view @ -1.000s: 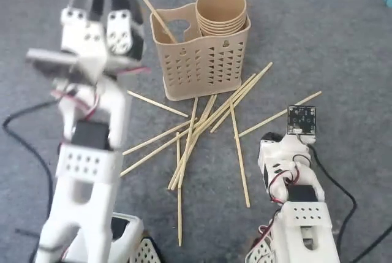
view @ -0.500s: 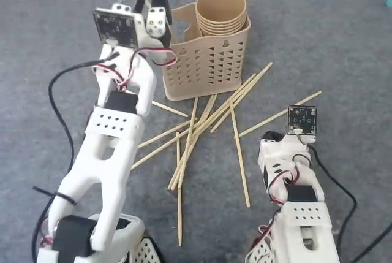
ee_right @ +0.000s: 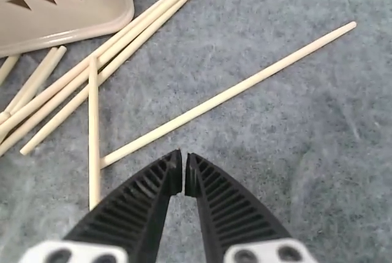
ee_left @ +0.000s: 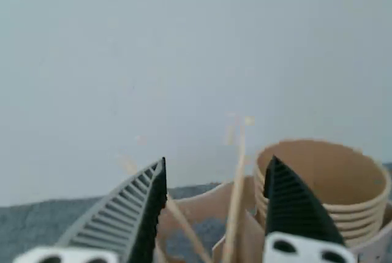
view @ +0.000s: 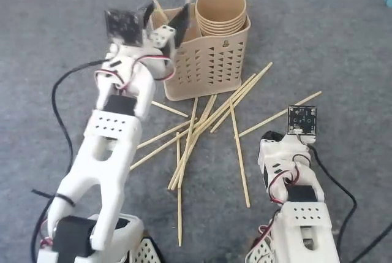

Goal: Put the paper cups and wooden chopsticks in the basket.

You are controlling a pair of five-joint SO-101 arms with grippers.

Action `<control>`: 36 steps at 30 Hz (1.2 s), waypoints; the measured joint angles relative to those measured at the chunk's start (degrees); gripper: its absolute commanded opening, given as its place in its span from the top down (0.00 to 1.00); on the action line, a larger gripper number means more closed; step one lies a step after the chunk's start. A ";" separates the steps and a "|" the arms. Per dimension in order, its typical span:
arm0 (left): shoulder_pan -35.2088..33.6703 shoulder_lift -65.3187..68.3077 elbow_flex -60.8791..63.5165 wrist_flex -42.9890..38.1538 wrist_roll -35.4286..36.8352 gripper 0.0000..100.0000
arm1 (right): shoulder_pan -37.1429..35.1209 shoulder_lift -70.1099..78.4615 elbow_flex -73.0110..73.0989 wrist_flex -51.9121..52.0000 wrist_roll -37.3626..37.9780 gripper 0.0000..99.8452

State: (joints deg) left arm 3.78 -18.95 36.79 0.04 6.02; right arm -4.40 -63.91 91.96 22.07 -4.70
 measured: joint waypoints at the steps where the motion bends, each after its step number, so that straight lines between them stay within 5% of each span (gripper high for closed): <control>1: -1.05 -0.44 -1.23 3.60 0.00 0.83 | 0.00 0.00 0.00 0.00 0.00 0.97; 9: -13.45 -4.22 -16.18 39.38 0.18 0.95 | 0.00 0.00 0.00 0.00 0.00 0.97; 14: -19.08 -4.22 -16.26 52.04 5.54 0.95 | 0.00 0.00 0.00 0.00 0.00 0.97; 24: -20.40 13.98 -15.12 55.74 17.49 0.85 | 0.00 0.00 0.09 0.00 0.00 0.97; 36: -20.31 42.20 -32.26 58.90 28.75 0.79 | 0.00 0.00 0.35 1.14 0.00 0.97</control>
State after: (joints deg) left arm -16.53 23.25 4.53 58.95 34.77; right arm -4.40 -63.91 92.31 23.21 -4.70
